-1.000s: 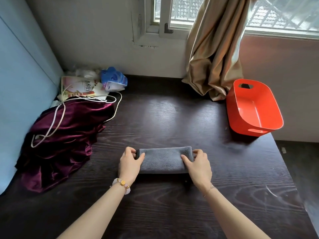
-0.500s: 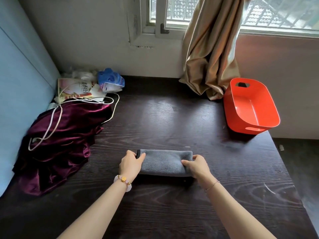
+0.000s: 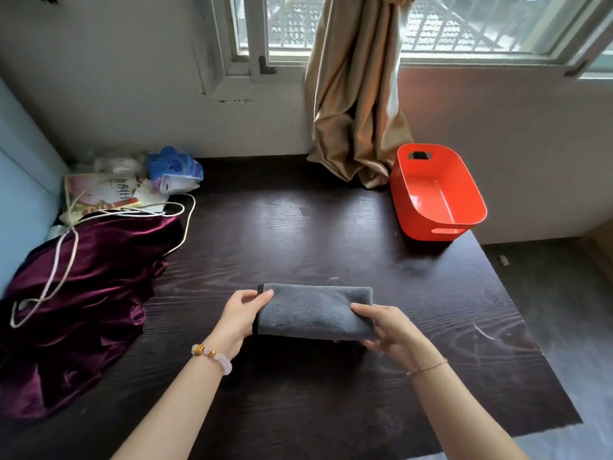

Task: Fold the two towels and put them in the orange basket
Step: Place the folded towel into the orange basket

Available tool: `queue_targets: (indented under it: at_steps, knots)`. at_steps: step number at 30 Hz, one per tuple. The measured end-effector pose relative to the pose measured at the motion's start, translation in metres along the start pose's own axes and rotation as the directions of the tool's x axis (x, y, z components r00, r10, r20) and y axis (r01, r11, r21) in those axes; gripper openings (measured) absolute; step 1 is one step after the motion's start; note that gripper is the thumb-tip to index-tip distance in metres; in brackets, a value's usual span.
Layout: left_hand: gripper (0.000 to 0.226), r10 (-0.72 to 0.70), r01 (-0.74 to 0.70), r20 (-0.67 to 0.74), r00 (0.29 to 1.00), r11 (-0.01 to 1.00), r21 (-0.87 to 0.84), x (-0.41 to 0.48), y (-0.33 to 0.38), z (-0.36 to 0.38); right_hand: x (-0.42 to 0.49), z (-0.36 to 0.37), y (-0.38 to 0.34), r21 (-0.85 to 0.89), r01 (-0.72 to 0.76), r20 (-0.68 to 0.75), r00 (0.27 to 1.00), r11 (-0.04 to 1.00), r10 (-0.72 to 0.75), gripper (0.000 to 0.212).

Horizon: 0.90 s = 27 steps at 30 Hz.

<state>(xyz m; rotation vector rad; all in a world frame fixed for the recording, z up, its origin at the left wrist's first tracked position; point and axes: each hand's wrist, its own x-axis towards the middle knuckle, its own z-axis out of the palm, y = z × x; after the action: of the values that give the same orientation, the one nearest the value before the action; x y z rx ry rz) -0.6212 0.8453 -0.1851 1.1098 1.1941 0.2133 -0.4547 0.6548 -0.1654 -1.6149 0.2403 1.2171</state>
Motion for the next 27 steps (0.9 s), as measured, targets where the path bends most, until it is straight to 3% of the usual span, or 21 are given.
queue_targets:
  at_steps: [4,7,17,23,27]
  knots:
    - [0.021,-0.083,0.104,0.232,0.969,0.992,-0.077,-0.005,0.011,0.013,-0.018,-0.017,0.006,0.182,-0.012,0.012,1.0,0.983,0.01,0.016]
    - [0.015,-0.133,0.151,0.36,0.923,0.988,-0.021,-0.011,0.021,0.033,-0.036,-0.034,0.017,0.267,0.061,-0.024,0.998,0.962,-0.057,0.018]
    - [0.007,-0.041,-0.034,0.581,0.813,0.993,0.117,-0.063,0.021,0.149,-0.111,-0.115,0.074,0.597,0.312,-0.343,0.932,0.739,-0.117,0.013]
    - [0.012,-0.008,-0.148,0.671,0.742,0.973,0.175,-0.121,-0.004,0.226,-0.157,-0.185,0.107,0.574,0.441,-0.552,0.831,0.69,-0.072,0.008]
    - [0.018,-0.014,-0.157,0.681,0.732,0.969,0.189,-0.167,-0.019,0.283,-0.19,-0.243,0.123,0.574,0.496,-0.579,0.809,0.651,-0.106,0.009]
